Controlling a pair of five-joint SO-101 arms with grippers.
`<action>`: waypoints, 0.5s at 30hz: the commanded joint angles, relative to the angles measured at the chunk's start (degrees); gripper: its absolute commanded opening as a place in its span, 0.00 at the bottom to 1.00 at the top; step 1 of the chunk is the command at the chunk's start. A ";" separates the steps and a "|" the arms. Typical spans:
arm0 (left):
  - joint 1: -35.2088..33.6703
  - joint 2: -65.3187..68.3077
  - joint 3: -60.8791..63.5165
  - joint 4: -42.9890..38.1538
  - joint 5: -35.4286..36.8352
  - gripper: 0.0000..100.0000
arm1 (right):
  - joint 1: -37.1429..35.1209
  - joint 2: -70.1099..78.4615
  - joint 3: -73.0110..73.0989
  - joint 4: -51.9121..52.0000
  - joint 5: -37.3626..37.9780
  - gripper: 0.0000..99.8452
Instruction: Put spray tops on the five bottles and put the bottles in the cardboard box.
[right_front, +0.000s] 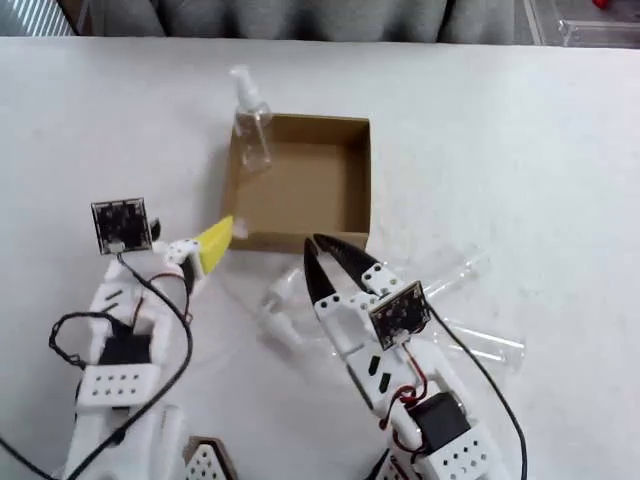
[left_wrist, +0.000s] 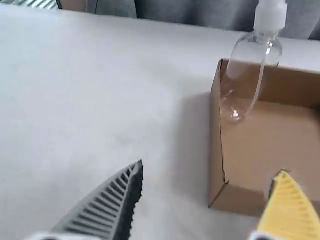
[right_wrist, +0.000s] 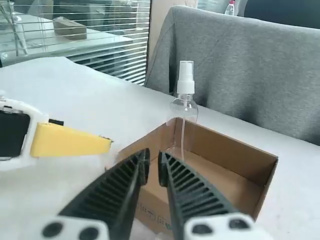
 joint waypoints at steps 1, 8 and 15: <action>-0.48 -7.16 -0.18 9.41 0.88 0.37 | 0.75 -0.48 0.44 0.22 0.70 0.02; -0.13 -17.45 -0.09 25.14 0.97 0.37 | 3.47 -0.48 0.44 -0.13 0.70 0.02; 1.98 -22.29 8.26 27.34 0.97 0.37 | 4.70 -0.48 -0.35 0.31 0.70 0.01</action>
